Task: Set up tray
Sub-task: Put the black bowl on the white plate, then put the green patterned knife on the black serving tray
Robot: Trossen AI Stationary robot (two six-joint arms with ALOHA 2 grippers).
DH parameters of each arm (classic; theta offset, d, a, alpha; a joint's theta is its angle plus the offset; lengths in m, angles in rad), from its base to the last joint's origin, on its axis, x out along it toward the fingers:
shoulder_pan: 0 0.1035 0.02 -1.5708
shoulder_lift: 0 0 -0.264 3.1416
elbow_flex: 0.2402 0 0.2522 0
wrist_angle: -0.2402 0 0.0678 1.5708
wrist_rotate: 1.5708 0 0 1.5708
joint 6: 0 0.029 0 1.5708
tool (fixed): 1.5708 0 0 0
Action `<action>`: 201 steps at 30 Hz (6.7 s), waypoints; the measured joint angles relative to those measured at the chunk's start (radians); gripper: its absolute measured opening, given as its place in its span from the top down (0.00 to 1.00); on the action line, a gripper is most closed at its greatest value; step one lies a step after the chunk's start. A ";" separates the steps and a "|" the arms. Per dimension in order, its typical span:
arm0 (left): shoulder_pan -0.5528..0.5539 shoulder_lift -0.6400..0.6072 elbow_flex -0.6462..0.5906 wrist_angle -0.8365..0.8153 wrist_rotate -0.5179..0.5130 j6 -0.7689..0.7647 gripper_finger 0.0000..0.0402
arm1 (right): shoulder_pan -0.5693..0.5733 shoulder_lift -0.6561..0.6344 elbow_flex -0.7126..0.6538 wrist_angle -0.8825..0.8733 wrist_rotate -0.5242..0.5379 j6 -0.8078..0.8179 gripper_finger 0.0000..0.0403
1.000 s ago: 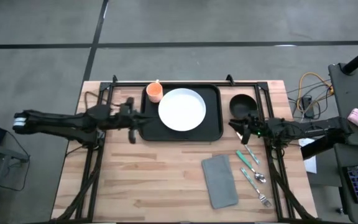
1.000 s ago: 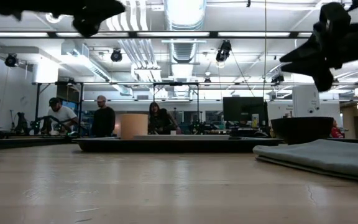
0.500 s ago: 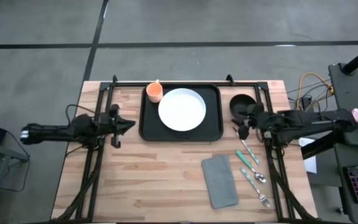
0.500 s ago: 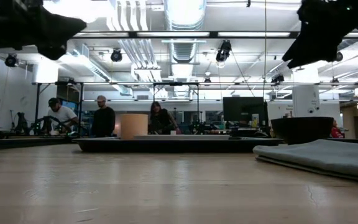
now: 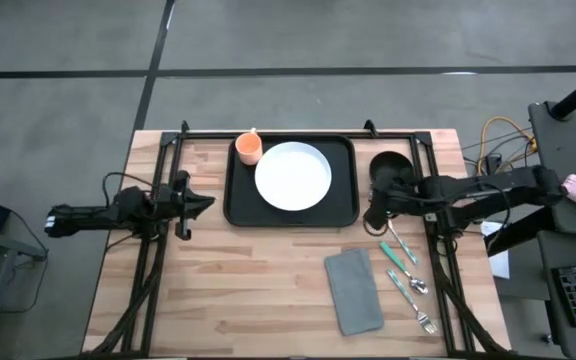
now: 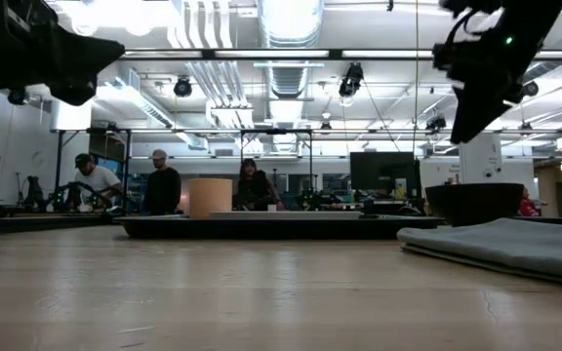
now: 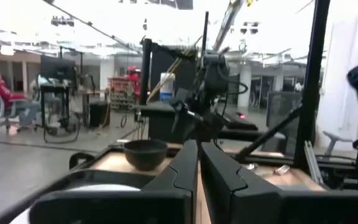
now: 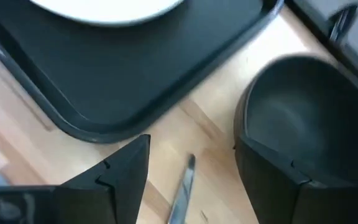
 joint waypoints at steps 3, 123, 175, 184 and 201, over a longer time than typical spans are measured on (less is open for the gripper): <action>0.000 0.003 -0.002 -0.007 0.000 0.001 1.00 | -0.061 0.041 0.000 -0.016 -0.044 0.012 0.44; 0.001 0.003 -0.001 -0.005 -0.002 0.001 1.00 | -0.304 1.261 1.494 -0.346 -0.371 -0.415 0.98; 0.001 0.003 -0.002 -0.004 -0.002 0.001 1.00 | -0.212 1.110 1.547 -0.485 -0.285 -0.293 0.41; 0.001 0.003 -0.002 -0.004 -0.002 0.001 1.00 | -0.121 0.881 1.390 -0.614 -0.350 -0.168 0.44; 0.001 0.003 -0.002 0.001 -0.002 0.001 1.00 | 0.110 0.222 0.471 -0.518 -0.453 0.518 0.43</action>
